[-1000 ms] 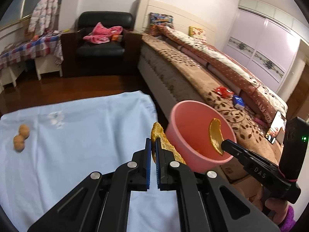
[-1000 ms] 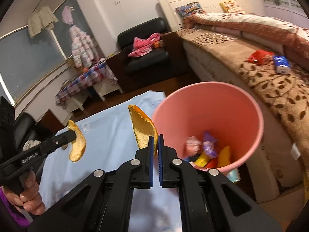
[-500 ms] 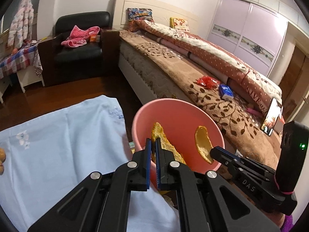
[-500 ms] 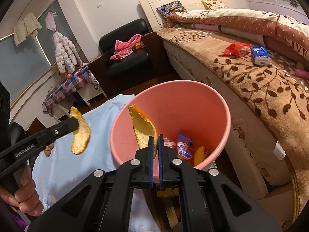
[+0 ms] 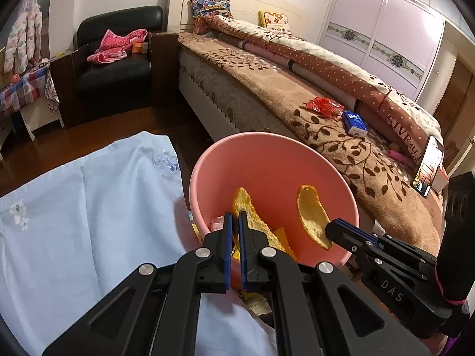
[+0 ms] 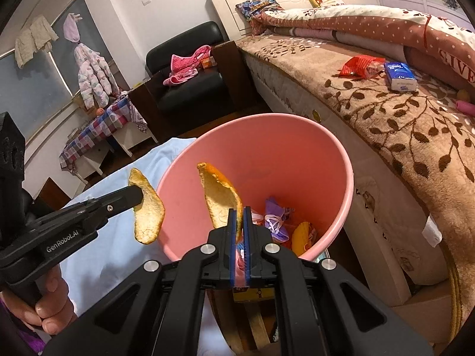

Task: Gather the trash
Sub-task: 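Carry both orange peels over the bucket and open both grippers, then withdraw both open grippers from the bucket back over the table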

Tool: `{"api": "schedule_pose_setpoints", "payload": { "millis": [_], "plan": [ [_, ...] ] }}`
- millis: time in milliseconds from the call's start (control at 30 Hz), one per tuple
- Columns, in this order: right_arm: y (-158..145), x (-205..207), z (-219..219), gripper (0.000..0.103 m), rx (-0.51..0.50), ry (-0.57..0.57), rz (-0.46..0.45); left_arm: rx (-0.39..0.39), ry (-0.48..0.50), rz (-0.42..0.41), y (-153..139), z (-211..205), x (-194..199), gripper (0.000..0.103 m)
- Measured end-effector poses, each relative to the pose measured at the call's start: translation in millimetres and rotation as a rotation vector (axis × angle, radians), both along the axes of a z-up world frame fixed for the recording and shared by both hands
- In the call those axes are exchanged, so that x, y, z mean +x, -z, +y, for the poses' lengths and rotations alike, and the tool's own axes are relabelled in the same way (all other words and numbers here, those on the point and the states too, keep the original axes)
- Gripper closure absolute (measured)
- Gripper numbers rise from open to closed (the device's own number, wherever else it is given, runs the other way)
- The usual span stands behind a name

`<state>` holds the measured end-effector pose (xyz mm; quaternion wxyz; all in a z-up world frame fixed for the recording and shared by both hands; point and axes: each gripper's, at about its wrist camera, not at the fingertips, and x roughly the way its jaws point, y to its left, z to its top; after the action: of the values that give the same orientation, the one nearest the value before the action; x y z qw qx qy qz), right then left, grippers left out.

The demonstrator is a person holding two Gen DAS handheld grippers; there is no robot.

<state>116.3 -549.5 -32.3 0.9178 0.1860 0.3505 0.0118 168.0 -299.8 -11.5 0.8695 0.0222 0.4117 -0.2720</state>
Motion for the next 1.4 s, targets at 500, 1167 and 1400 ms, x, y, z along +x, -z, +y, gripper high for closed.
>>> {"api": "schedule_pose_setpoints", "payload": {
  "millis": [500,1167,1400],
  "plan": [
    [-1.6,0.9,6.5,0.076,-0.03,0.009,-0.004,-0.031,-0.02,0.013,-3.7,10.5,-1.8,0.061],
    [-21.5,-23.0,49.9,0.042,-0.025,-0.078,-0.046,-0.048,-0.089,-0.012,-21.7,58.3,-30.8,0.053],
    [-32.5,-31.6,73.5,0.036,-0.032,-0.11,-0.077,-0.051,-0.146,-0.017,-26.5,93.6,-43.6,0.053]
  ]
}}
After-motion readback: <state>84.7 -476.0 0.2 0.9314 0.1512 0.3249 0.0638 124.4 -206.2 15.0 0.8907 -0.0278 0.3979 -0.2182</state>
